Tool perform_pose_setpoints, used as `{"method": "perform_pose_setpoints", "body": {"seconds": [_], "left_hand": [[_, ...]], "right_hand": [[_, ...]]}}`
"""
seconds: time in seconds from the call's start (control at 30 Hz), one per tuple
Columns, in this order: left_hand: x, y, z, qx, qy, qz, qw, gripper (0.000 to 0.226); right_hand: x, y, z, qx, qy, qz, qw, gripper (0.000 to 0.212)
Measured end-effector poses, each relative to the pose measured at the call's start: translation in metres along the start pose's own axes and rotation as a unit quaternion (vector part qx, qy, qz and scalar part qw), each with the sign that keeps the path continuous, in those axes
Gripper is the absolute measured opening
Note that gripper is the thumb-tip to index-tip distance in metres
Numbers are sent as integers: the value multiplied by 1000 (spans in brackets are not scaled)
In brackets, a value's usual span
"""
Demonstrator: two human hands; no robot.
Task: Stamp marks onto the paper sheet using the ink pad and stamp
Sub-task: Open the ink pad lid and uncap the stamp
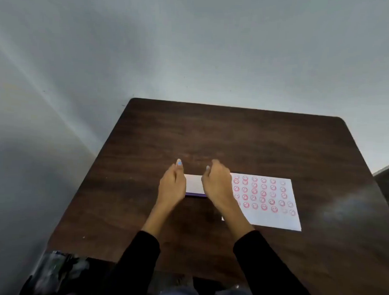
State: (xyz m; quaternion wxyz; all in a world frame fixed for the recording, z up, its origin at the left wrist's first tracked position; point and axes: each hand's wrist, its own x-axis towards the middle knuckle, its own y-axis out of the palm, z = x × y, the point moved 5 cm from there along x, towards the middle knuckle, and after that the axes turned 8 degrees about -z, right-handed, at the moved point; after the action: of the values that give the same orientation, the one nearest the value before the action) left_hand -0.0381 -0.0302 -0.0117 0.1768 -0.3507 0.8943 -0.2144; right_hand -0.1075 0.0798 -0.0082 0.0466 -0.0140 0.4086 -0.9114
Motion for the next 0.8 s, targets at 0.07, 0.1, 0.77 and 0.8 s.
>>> {"method": "perform_pose_setpoints", "body": {"seconds": [0.07, 0.1, 0.77, 0.8], "left_hand": [[-2, 4, 11, 9, -14, 11, 1000, 49], [-3, 7, 19, 12, -20, 18, 1000, 48], [11, 21, 46, -5, -10, 47, 999, 43], [12, 20, 44, -15, -13, 46, 999, 42]], "right_hand": [[-5, 13, -5, -38, 15, 21, 999, 19], [-8, 20, -9, -55, 22, 31, 998, 18], [-11, 56, -20, -117, 39, 62, 990, 43], [-10, 54, -16, -118, 33, 57, 991, 42]]}}
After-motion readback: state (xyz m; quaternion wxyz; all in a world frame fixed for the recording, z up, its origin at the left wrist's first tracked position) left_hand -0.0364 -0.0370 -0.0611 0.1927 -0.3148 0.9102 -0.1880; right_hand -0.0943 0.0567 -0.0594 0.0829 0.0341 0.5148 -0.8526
